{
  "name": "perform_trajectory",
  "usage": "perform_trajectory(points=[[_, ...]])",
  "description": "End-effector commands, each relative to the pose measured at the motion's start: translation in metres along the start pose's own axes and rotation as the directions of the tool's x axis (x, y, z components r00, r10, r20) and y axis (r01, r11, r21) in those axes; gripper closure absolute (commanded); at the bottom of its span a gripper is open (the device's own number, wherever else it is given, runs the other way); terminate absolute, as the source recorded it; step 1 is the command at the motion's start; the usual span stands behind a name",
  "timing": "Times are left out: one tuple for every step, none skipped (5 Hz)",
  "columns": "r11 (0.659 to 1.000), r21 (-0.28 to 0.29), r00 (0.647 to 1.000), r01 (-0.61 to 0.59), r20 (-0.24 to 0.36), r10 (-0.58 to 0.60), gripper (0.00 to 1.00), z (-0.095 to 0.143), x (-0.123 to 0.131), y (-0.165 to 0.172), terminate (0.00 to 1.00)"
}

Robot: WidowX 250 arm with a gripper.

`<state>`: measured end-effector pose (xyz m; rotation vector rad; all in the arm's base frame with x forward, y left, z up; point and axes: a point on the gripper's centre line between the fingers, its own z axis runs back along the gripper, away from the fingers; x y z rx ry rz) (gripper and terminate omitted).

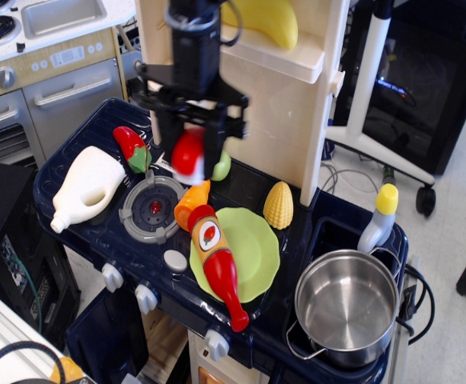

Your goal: Put sushi in pot or pan

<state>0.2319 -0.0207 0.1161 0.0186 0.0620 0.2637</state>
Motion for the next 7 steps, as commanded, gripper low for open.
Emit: perform_trajectory(points=[[0.995,0.005,0.995,-0.098,-0.012,0.098,1.0,0.029,-0.008,-0.081,0.0],[0.978,0.061,0.98,-0.201,0.018,0.2,1.0,0.038,-0.005,-0.107,0.0],[0.973,0.074,0.972,-0.22,0.1,0.212,0.0,0.031,-0.008,-0.114,0.0],[0.979,0.073,0.976,-0.188,0.125,0.178,0.0,0.026,-0.01,-0.108,0.0],[0.979,0.073,0.976,-0.188,0.125,0.178,0.0,0.026,-0.01,-0.108,0.0],[0.979,0.073,0.976,-0.188,0.125,0.178,0.0,0.026,-0.01,-0.108,0.0],[0.979,0.073,0.976,-0.188,0.125,0.178,0.0,0.026,-0.01,-0.108,1.0]])
